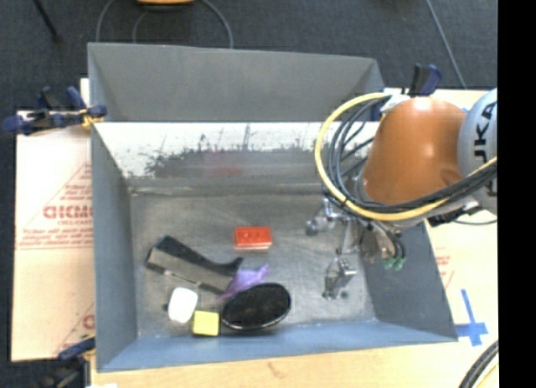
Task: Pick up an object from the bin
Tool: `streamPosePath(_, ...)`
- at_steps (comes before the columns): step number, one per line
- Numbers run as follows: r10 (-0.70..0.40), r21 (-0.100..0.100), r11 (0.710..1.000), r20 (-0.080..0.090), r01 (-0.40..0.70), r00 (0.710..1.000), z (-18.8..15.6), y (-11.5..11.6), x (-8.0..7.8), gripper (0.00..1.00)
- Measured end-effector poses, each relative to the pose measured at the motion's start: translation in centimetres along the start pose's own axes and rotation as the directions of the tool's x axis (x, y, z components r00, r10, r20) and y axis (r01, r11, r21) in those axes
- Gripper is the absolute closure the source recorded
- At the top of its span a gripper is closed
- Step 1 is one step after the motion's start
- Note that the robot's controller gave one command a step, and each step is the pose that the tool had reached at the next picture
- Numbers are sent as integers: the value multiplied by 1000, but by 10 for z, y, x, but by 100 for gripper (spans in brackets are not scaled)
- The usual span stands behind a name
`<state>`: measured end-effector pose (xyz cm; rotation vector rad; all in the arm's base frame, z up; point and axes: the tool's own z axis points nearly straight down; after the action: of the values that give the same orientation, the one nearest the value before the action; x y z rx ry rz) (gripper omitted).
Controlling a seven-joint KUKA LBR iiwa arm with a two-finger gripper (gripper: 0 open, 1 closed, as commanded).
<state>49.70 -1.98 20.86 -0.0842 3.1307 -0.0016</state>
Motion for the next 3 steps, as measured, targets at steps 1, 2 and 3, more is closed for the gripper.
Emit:
streamPosePath(1, 91, 0, 996, -3, -91, 996, 61, 14, 2, 0)
streamPosePath(2, 123, 0, 992, -7, -123, 992, 100, 19, 1, 0)
streamPosePath(3, 24, 0, 1000, -5, -24, 1000, 128, 34, 15, 0)
